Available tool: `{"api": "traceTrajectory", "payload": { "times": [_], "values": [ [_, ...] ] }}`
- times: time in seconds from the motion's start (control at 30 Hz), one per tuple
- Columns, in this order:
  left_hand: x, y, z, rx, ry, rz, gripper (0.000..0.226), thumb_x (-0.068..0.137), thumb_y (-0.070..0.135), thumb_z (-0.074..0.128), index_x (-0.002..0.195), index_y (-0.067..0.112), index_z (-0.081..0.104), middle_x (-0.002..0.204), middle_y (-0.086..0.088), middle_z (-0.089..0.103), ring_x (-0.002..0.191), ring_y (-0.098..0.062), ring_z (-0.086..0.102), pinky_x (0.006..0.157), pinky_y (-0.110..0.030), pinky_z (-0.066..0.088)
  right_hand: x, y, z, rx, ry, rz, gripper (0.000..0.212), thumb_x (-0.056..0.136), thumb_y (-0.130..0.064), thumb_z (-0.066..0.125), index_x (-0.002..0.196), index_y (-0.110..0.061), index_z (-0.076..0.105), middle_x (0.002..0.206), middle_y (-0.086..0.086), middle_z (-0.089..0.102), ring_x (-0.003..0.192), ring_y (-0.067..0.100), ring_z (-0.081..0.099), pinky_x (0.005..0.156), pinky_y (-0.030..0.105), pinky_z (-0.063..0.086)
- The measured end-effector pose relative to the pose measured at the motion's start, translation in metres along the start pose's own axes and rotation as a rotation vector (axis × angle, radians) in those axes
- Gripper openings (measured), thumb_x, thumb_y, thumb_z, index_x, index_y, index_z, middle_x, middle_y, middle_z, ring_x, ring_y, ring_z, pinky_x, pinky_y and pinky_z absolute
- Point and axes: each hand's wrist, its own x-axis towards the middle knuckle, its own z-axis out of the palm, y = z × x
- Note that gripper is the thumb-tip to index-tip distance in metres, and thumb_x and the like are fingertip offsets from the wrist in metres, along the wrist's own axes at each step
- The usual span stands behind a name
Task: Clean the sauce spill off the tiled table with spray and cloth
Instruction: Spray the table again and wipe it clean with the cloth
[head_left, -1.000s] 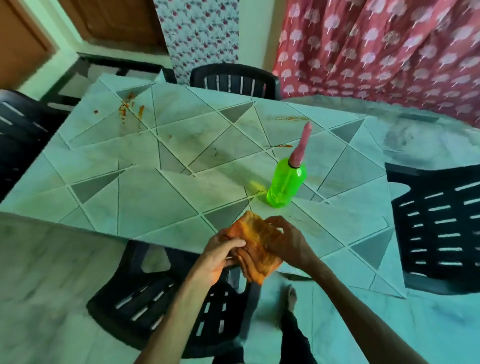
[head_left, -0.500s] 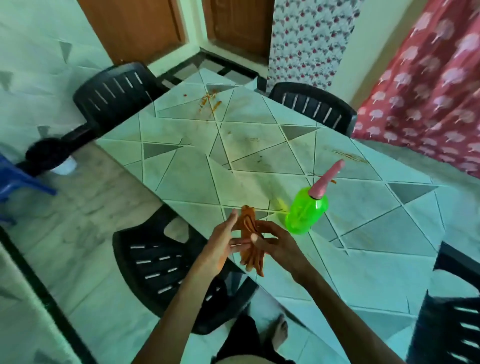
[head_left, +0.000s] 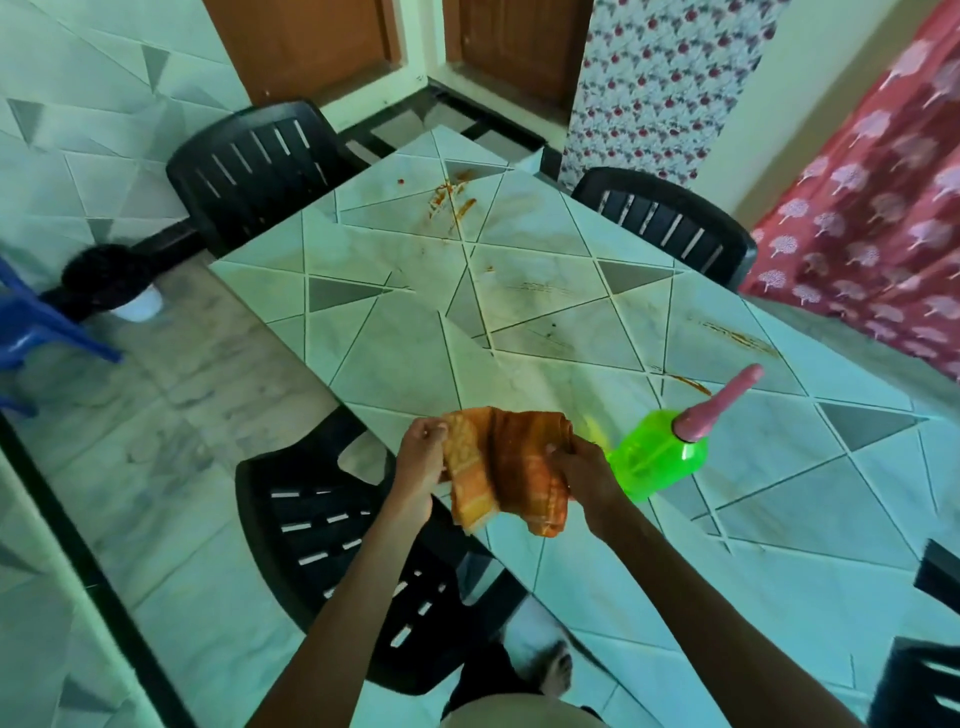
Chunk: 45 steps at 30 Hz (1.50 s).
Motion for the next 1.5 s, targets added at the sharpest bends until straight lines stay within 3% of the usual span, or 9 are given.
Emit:
{"api": "traceTrajectory", "payload": {
  "times": [0.1,0.23,0.43,0.67,0.77,0.9,1.13,1.33,1.5],
  "values": [
    [0.03,-0.004,-0.019,0.056,0.142,0.034,0.014,0.098,0.022,0.052,0.112,0.02,0.049,0.098,-0.008,0.06,0.08,-0.02,0.06,0.065,-0.033,0.048,0.028,-0.005,0.006,-0.043,0.073,0.042,0.011,0.091,-0.009,0.061,0.098,-0.015,0.067,0.096,0.009,0.071,0.078,0.023,0.065,0.071,0.034,0.054],
    [0.056,-0.004,-0.031,0.011,0.096,0.003,0.037,0.093,0.018,0.064,0.119,0.017,0.037,0.098,-0.006,0.057,0.085,-0.019,0.06,0.064,-0.032,0.047,0.057,-0.013,0.018,-0.284,0.116,0.008,0.039,0.087,-0.008,0.064,0.125,-0.011,0.059,0.106,0.01,0.066,0.09,0.027,0.064,0.074,0.034,0.051],
    [0.075,-0.03,-0.041,0.187,0.059,0.038,0.049,0.079,-0.001,0.072,0.11,0.018,0.04,0.11,-0.012,0.06,0.099,-0.026,0.064,0.082,-0.043,0.055,0.07,-0.009,0.026,-0.516,0.15,-0.034,0.045,0.088,-0.009,0.059,0.132,-0.012,0.053,0.112,0.023,0.068,0.098,0.039,0.065,0.078,0.04,0.051],
    [0.059,-0.044,-0.038,0.608,0.198,0.179,0.038,0.076,0.015,0.073,0.102,0.016,0.046,0.107,-0.009,0.055,0.086,-0.027,0.061,0.074,-0.041,0.055,0.052,0.005,0.023,-1.055,0.145,-0.288,0.076,0.074,-0.004,0.071,0.142,-0.009,0.038,0.128,0.02,0.046,0.105,0.046,0.055,0.08,0.05,0.051],
    [0.049,-0.052,-0.041,0.655,0.207,0.127,0.034,0.078,0.024,0.073,0.098,0.01,0.05,0.1,-0.008,0.061,0.082,-0.026,0.063,0.068,-0.035,0.05,0.039,0.01,0.019,-1.213,0.069,-0.456,0.064,0.072,-0.017,0.082,0.131,-0.017,0.055,0.13,0.012,0.051,0.111,0.039,0.054,0.084,0.046,0.051],
    [0.041,-0.065,-0.05,0.674,0.171,0.049,0.033,0.086,0.034,0.071,0.094,0.007,0.052,0.087,-0.007,0.063,0.077,-0.025,0.059,0.064,-0.032,0.041,0.028,0.017,0.013,-1.292,-0.158,-0.445,0.062,0.07,-0.034,0.086,0.126,-0.026,0.061,0.128,0.001,0.058,0.12,0.03,0.051,0.091,0.041,0.05],
    [0.035,-0.058,-0.053,0.551,0.134,0.027,0.024,0.088,0.022,0.069,0.1,0.011,0.052,0.089,-0.003,0.062,0.077,-0.018,0.059,0.061,-0.029,0.04,0.029,0.002,0.014,-1.291,-0.091,-0.471,0.016,0.087,-0.021,0.069,0.102,-0.024,0.07,0.108,0.001,0.07,0.103,0.03,0.065,0.077,0.038,0.052],
    [0.052,-0.003,-0.048,0.121,0.01,0.001,0.008,0.091,0.009,0.064,0.093,0.016,0.06,0.08,-0.008,0.066,0.066,-0.019,0.063,0.056,-0.029,0.054,0.05,-0.039,0.019,-1.231,0.187,-0.529,0.016,0.089,-0.013,0.063,0.1,-0.02,0.072,0.104,0.009,0.061,0.102,0.036,0.056,0.078,0.042,0.048],
    [0.079,0.031,-0.038,0.235,-0.027,-0.049,0.006,0.086,0.008,0.072,0.09,0.003,0.073,0.072,-0.012,0.071,0.051,-0.016,0.067,0.048,-0.024,0.056,0.072,-0.078,0.023,-1.202,0.204,-0.492,0.023,0.094,-0.017,0.057,0.11,-0.022,0.073,0.111,0.008,0.065,0.111,0.035,0.056,0.087,0.041,0.048]
  ]
}}
